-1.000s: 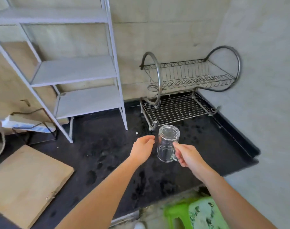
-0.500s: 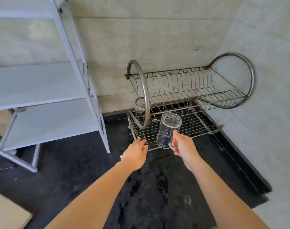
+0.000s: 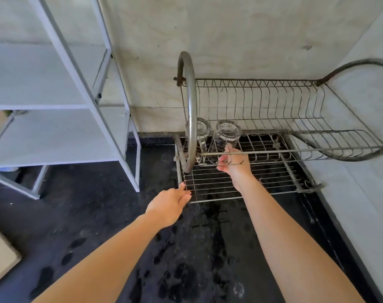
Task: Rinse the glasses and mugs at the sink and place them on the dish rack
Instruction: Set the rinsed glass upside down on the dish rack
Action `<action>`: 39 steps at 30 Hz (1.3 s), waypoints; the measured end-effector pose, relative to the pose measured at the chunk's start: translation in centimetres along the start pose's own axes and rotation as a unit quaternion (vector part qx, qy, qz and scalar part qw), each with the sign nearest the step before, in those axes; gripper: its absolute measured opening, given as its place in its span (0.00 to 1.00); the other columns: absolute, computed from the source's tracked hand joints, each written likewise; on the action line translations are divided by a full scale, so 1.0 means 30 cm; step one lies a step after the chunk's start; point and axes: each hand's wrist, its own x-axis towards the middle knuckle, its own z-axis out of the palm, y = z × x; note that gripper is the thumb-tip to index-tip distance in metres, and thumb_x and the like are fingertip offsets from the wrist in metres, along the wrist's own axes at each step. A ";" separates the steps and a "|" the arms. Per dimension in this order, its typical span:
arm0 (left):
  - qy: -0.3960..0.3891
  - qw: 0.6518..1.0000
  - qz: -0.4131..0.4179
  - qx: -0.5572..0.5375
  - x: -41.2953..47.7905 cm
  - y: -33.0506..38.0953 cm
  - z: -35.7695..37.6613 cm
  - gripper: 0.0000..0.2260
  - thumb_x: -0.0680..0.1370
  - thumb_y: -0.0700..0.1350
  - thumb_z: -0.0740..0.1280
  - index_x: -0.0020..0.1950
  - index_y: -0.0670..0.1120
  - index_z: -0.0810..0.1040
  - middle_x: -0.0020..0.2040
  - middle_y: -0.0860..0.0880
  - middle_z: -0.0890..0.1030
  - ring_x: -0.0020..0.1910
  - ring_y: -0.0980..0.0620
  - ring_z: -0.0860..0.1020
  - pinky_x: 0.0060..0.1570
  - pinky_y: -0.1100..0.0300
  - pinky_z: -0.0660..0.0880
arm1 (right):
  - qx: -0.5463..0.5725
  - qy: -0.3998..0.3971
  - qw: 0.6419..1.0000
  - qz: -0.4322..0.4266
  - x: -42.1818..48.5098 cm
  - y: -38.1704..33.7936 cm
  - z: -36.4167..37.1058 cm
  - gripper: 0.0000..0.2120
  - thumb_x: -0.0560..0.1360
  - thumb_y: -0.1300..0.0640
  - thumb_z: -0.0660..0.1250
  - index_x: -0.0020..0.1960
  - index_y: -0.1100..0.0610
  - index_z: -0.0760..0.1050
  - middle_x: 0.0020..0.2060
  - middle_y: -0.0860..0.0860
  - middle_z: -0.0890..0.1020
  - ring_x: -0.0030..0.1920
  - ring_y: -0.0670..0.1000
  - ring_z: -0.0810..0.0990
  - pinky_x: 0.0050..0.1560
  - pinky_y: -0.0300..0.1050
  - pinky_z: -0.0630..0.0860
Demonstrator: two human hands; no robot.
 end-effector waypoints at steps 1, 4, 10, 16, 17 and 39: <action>-0.004 1.000 -0.001 0.004 0.005 0.000 -0.002 0.19 0.83 0.54 0.53 0.72 0.53 0.70 0.77 0.58 0.59 0.63 0.48 0.76 0.62 0.50 0.73 | 0.007 -0.009 1.000 -0.003 0.016 0.001 0.007 0.15 0.82 0.55 0.59 0.38 0.57 0.72 0.28 0.53 0.72 0.27 0.48 0.72 0.33 0.42 0.73; -0.012 1.000 -0.013 0.006 0.007 0.003 -0.001 0.19 0.83 0.55 0.52 0.72 0.54 0.70 0.76 0.57 0.61 0.60 0.49 0.77 0.60 0.51 0.74 | 0.009 -0.022 1.000 -0.006 0.071 0.005 0.018 0.20 0.82 0.54 0.59 0.33 0.60 0.69 0.24 0.54 0.72 0.25 0.50 0.70 0.30 0.43 0.72; -0.009 1.000 -0.025 -0.004 0.005 0.002 -0.001 0.20 0.82 0.57 0.52 0.72 0.56 0.69 0.75 0.59 0.62 0.55 0.51 0.79 0.57 0.51 0.76 | 0.026 -0.030 0.999 -0.003 0.113 0.017 0.009 0.21 0.81 0.54 0.60 0.32 0.60 0.69 0.21 0.52 0.73 0.21 0.47 0.72 0.29 0.43 0.74; -0.029 0.999 -0.028 0.022 0.001 0.027 -0.012 0.19 0.84 0.51 0.52 0.75 0.53 0.66 0.77 0.56 0.58 0.54 0.49 0.80 0.56 0.51 0.77 | -0.087 -0.021 0.996 -0.014 0.099 0.032 -0.006 0.19 0.82 0.48 0.56 0.38 0.57 0.70 0.34 0.53 0.75 0.29 0.47 0.76 0.32 0.40 0.77; -0.028 0.999 -0.031 0.025 0.002 0.023 -0.009 0.19 0.84 0.52 0.52 0.75 0.53 0.65 0.77 0.55 0.61 0.52 0.49 0.80 0.55 0.50 0.77 | -0.091 -0.019 0.996 -0.013 0.097 0.028 -0.005 0.19 0.82 0.47 0.57 0.37 0.57 0.70 0.34 0.52 0.75 0.29 0.47 0.75 0.32 0.41 0.77; -0.009 1.000 -0.015 0.018 -0.025 0.034 0.017 0.18 0.85 0.45 0.51 0.75 0.50 0.64 0.78 0.55 0.55 0.63 0.44 0.75 0.62 0.44 0.72 | -0.241 0.059 0.968 -0.029 -0.033 0.076 -0.070 0.11 0.74 0.50 0.67 0.52 0.54 0.72 0.51 0.54 0.79 0.50 0.54 0.80 0.56 0.58 0.78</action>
